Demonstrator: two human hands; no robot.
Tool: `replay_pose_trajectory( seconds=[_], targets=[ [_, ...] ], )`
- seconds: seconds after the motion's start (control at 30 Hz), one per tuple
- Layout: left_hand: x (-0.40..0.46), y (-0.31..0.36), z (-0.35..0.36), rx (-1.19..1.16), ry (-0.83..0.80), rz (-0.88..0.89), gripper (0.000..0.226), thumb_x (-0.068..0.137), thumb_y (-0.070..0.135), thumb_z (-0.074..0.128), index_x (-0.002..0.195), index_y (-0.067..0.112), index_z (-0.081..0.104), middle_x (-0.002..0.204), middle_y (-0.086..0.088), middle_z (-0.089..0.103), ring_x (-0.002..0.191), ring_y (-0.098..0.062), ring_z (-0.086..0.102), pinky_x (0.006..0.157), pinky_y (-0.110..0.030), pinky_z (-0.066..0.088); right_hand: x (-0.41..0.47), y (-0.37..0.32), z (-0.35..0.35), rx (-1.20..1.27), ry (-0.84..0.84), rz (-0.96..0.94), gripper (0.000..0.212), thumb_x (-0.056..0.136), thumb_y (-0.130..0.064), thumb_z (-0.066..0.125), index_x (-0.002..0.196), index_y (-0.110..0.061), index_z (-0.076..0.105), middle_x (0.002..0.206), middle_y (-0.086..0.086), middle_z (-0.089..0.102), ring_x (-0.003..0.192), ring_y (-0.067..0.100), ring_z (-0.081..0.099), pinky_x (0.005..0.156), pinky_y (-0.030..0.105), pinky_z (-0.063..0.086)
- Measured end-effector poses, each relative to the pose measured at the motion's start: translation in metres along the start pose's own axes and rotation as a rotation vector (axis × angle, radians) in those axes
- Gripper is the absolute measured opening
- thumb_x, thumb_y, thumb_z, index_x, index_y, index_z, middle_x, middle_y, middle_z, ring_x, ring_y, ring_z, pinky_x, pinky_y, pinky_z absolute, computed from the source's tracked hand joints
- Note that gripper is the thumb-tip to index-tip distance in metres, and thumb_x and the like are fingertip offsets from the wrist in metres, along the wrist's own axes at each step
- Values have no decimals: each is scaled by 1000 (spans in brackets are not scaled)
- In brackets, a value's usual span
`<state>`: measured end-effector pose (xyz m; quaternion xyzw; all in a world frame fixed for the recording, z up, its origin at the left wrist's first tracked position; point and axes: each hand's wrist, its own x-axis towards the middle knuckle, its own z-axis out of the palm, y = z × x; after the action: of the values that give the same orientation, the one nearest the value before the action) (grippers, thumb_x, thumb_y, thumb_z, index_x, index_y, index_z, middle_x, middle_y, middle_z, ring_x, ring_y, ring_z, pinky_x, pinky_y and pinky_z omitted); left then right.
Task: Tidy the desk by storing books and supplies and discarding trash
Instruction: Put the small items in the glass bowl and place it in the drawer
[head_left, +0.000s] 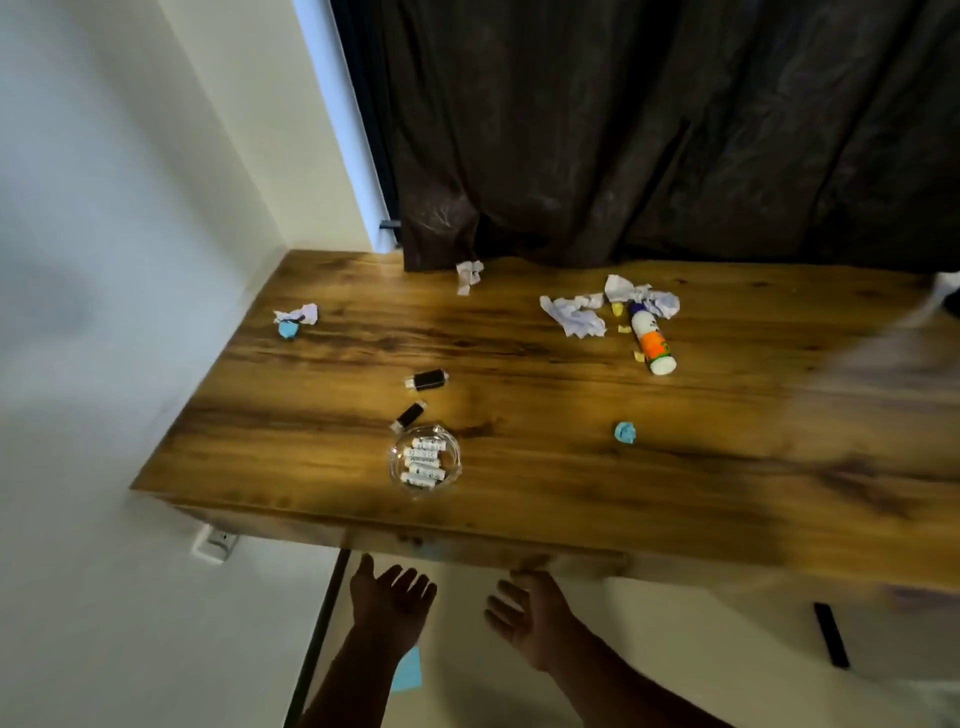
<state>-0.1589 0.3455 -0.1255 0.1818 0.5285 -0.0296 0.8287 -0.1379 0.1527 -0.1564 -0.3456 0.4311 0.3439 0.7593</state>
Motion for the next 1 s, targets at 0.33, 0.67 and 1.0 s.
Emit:
replay_pose_trajectory(
  seconds=[0.33,0.67,1.0],
  targets=[
    [47,-8,0,-48,-164,-95,96,85,78,45,150,8,42,151,-17,48,152,-28,31,124,-47,20,26,6,-6,322,89,-124,56,88,15,42,135,-13,55,130,18,62,122,38,58,107,58,45],
    [51,-16,-12,-99,-234,-77,73,82,78,48,119,17,61,127,-6,66,123,-23,63,120,-47,29,18,12,-13,281,53,-144,49,91,8,46,136,-8,54,127,17,65,119,35,62,104,54,48],
    [22,-30,-44,-73,-199,-54,70,86,74,48,120,14,63,128,-9,66,121,-26,63,120,-48,30,0,46,-35,197,65,-143,45,91,5,49,133,-9,56,127,17,67,116,37,63,98,54,51]
  ],
)
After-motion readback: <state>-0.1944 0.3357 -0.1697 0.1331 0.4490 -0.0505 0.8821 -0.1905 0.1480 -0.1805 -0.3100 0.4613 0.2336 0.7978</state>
